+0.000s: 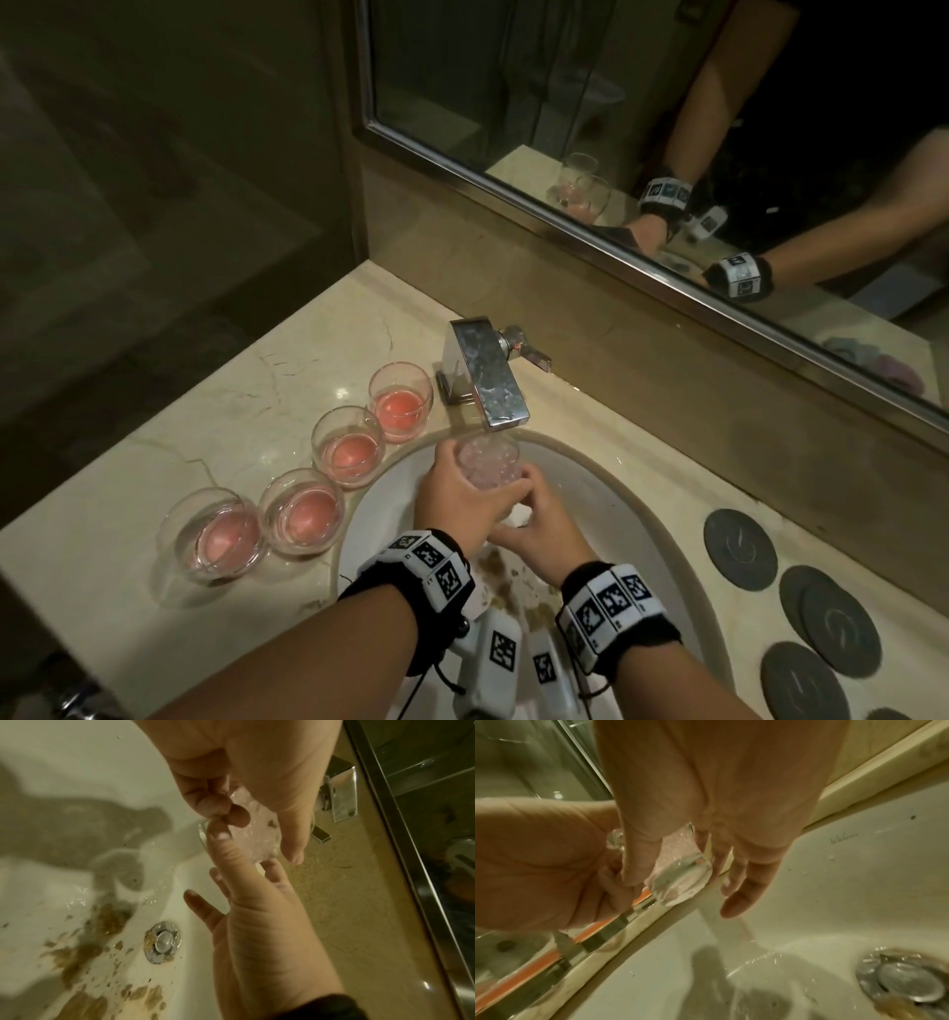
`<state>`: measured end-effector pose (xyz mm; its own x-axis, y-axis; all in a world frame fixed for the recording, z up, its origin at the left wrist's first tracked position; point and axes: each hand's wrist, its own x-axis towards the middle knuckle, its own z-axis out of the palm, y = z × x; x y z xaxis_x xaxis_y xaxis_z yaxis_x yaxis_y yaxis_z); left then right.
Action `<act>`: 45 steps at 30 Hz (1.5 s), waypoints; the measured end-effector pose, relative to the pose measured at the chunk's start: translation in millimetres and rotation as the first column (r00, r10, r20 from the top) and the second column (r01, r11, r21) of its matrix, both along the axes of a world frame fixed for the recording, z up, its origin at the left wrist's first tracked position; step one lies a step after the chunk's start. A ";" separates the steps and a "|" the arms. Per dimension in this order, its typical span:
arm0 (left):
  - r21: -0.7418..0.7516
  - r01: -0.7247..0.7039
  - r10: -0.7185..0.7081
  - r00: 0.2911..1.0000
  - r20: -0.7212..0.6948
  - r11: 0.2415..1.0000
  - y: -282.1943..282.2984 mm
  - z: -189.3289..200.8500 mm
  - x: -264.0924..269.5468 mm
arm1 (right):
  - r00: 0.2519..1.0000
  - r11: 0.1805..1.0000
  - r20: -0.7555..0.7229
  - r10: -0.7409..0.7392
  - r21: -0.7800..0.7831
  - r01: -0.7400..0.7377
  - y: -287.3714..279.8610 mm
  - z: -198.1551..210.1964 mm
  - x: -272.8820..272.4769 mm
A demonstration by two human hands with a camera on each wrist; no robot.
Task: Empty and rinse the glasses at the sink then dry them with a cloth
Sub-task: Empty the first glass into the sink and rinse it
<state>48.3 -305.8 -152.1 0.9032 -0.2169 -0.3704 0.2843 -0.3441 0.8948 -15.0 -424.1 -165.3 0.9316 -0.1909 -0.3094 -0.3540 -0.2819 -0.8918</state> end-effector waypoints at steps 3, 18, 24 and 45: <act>-0.037 0.023 -0.027 0.993 -0.111 0.999 2.1 -6.1 1.6 | 0.999 0.999 0.031 -0.040 0.038 0.039 3.5 -10.8 -2.1; -0.225 0.059 -0.145 0.908 -0.393 0.973 15.2 -27.3 0.8 | 0.987 0.715 -0.114 -0.117 0.680 0.163 -2.2 -24.2 -20.1; -0.408 -0.049 -0.173 0.855 -0.489 0.912 14.3 -18.9 0.5 | 0.956 0.502 -0.253 -0.151 0.813 0.295 -7.8 -31.0 -17.8; -0.365 -0.025 -0.140 0.898 -0.418 0.931 0.9 -28.1 5.0 | 0.868 0.362 -0.350 -0.352 0.804 0.471 -7.5 -29.1 0.9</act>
